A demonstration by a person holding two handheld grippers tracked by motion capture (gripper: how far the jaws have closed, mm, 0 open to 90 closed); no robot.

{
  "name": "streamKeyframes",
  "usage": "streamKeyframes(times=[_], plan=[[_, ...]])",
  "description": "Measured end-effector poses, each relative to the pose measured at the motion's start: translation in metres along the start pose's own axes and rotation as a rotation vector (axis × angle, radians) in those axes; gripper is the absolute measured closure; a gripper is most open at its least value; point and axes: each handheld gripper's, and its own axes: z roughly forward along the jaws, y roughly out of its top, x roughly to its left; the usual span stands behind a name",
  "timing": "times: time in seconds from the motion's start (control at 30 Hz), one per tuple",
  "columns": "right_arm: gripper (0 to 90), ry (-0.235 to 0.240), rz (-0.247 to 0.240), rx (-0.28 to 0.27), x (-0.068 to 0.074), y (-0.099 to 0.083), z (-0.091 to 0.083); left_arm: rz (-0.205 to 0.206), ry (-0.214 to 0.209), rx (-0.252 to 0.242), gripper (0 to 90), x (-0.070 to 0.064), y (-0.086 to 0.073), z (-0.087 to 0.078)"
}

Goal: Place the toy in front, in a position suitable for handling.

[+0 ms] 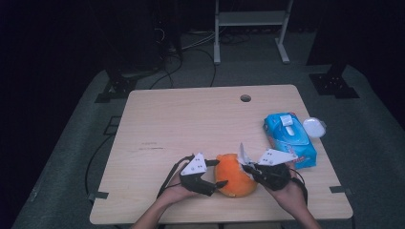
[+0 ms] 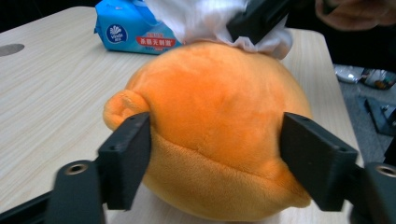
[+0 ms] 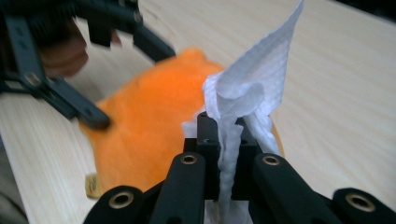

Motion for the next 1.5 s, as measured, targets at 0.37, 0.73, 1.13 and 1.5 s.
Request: streamKeyframes(times=[0.37, 0.73, 1.13, 1.5], plan=[[85.6, -0.021, -0.089, 0.006, 0.020, 0.005, 0.008, 0.020, 0.041, 0.020, 29.5, -0.006, 0.002, 0.005], [85.3, -0.039, -0.093, -0.003, 0.013, 0.010, 0.007, 0.071, 0.018, 0.012, 26.9, -0.008, 0.004, 0.002], [85.4, 0.069, -0.121, 0.007, 0.017, 0.006, 0.006, -0.015, 0.000, 0.026, 21.2, -0.003, 0.004, 0.006], [85.3, 0.061, -0.094, -0.023, 0.016, 0.009, 0.007, 0.041, 0.015, 0.027, 23.8, -0.009, 0.003, 0.006]])
